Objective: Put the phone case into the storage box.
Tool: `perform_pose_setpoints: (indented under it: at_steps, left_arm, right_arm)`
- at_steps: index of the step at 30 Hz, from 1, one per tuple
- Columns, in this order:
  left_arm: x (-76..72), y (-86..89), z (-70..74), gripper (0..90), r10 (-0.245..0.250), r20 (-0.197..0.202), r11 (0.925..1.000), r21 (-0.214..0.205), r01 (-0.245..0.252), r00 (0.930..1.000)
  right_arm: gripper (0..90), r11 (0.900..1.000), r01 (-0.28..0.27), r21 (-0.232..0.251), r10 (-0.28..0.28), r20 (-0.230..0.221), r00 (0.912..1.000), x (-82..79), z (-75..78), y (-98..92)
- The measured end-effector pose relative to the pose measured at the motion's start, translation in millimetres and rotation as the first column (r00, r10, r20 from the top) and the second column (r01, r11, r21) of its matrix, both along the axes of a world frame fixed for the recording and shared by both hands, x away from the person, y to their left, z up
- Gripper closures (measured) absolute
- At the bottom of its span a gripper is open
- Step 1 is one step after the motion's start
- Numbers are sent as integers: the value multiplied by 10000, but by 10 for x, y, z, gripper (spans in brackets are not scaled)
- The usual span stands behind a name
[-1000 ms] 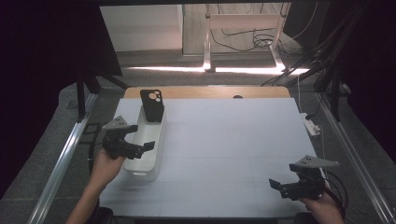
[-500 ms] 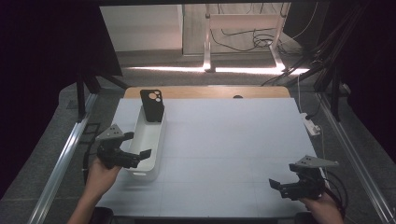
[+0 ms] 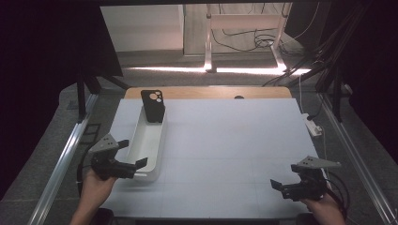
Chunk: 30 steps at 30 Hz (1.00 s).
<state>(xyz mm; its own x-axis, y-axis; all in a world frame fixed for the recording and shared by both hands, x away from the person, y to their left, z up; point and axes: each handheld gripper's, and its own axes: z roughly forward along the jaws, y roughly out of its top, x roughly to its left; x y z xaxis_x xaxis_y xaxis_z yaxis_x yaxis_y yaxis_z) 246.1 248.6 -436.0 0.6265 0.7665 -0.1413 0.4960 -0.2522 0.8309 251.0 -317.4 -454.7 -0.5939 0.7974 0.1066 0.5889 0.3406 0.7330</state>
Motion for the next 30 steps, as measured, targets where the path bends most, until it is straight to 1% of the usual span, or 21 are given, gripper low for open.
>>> perform_pose_setpoints:
  at_steps: [6,7,8,13,17,26,30]
  left_arm:
    - [-108,25,-20,0,102,-14,9999,57,-102,9999]
    - [-108,25,-20,0,102,-14,9999,57,-102,9999]
    - [-147,45,-27,0,148,-23,9999,44,-148,9999]
    - [-214,85,-51,0,276,-51,9996,52,-276,9996]
    - [-265,114,-87,0,362,-172,9993,137,-360,9992]
    - [-365,138,-142,0,526,-210,9979,378,-518,9984]
    - [-402,131,-186,0,582,-260,9968,564,-566,9980]
  right_arm:
    - [0,10000,14,-38,-14,8,10000,-1,1,2]
    - [0,10000,14,-38,-14,8,10000,-1,1,2]
    - [0,10000,13,-45,-13,2,10000,0,1,3]
    - [0,10000,14,-36,-14,25,10000,-1,0,4]
    - [0,10000,3,-51,-3,27,10000,-1,0,5]
    - [0,10000,12,-46,-12,0,10000,0,1,3]
    - [0,10000,14,-28,-14,18,10000,-1,0,3]
